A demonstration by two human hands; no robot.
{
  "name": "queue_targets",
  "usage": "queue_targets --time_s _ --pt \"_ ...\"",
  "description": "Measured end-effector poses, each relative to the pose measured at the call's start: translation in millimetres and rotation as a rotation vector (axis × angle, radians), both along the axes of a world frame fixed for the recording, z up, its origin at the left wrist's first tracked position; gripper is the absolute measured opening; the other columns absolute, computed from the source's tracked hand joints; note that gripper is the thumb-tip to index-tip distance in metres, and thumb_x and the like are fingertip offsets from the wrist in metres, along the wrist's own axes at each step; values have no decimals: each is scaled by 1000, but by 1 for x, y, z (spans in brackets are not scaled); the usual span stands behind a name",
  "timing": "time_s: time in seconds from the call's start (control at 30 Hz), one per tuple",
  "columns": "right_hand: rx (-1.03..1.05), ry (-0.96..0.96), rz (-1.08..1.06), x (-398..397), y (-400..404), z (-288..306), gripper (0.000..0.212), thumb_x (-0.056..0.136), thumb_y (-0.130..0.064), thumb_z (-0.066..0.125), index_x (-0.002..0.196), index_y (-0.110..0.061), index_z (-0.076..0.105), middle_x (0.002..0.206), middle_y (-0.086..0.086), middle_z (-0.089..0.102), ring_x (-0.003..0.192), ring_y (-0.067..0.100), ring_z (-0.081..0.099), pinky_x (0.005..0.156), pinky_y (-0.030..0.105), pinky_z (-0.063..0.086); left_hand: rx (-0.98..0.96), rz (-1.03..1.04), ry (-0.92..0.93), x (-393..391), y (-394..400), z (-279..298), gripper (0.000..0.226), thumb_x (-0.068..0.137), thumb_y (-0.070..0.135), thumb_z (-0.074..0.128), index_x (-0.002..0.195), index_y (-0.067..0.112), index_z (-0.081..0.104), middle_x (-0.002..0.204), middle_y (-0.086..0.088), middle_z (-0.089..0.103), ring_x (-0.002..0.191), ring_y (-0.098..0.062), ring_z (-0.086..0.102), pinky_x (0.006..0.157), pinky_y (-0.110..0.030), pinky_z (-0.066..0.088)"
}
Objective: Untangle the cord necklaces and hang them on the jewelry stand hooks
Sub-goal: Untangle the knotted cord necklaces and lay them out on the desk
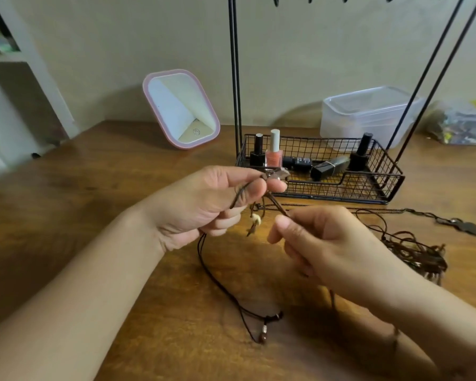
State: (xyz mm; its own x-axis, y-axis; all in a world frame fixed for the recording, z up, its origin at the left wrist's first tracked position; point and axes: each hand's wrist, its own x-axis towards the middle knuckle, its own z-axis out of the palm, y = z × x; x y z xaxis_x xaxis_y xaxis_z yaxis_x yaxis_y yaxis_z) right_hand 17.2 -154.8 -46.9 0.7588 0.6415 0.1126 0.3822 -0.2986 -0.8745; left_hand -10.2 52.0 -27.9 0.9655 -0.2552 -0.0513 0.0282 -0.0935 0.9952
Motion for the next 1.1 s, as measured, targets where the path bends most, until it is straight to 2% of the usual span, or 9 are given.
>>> queue_targets --time_s 0.2,0.33,0.43,0.53,0.67,0.77,0.9,1.0,1.1 --pt "0 -350 18 1 6 2 24 102 -29 48 83 -26 63 71 -25 59 64 0 55 55 12 40 79 -54 72 3 -9 -7 47 78 29 72 123 19 66 64 4 55 45 -4 30 43 -22 12" --pt "244 -302 26 3 1 5 29 103 -29 43 86 -16 62 61 -21 53 55 0 49 51 9 34 5 -102 96 4 -9 -10 21 81 41 76 98 29 73 59 13 47 45 -3 23 40 -18 12" --pt "445 -286 35 3 -5 11 29 101 -32 45 86 -14 61 57 -18 44 50 2 37 51 15 30 -178 -149 189 6 -5 -12 48 62 55 82 94 22 68 53 13 32 43 -3 22 39 -16 15" --pt "536 -245 55 4 -11 17 28 97 -35 45 82 -20 62 57 -11 36 49 13 28 46 25 24 -255 -142 216 7 -3 -14 39 58 55 84 75 24 67 51 13 31 42 -2 22 39 -17 15" --pt "255 -316 92 19 -35 29 32 96 -41 50 80 -19 66 55 -8 39 51 9 35 48 19 29 -236 -82 222 8 -3 -15 58 67 52 72 113 17 75 53 13 29 43 -1 21 40 -16 15" --pt "-118 -374 139 33 -62 36 32 93 -44 52 78 -20 67 54 -1 51 47 11 44 44 21 33 -225 -36 209 8 -2 -13 55 70 48 69 115 16 73 53 13 30 43 -1 22 40 -17 13" --pt "-527 -480 56 44 -81 40 10 84 -60 58 92 -54 61 90 -34 64 86 -12 60 62 9 44 -217 -28 209 6 -3 -12 57 74 43 69 122 13 69 56 11 28 47 -3 20 42 -20 11" --pt "-609 -436 -13 48 -88 42 56 60 -96 42 109 -67 47 113 -43 50 105 -16 49 79 17 44 -185 3 196 6 -2 -10 54 80 42 67 127 14 66 59 10 28 48 -4 19 44 -21 10" --pt "-973 -302 104 31 -74 31 90 48 -107 17 129 -70 10 129 -37 18 124 -3 26 107 34 39 -228 29 174 6 0 -7 53 84 43 67 130 16 64 60 8 31 48 -4 20 43 -20 12"
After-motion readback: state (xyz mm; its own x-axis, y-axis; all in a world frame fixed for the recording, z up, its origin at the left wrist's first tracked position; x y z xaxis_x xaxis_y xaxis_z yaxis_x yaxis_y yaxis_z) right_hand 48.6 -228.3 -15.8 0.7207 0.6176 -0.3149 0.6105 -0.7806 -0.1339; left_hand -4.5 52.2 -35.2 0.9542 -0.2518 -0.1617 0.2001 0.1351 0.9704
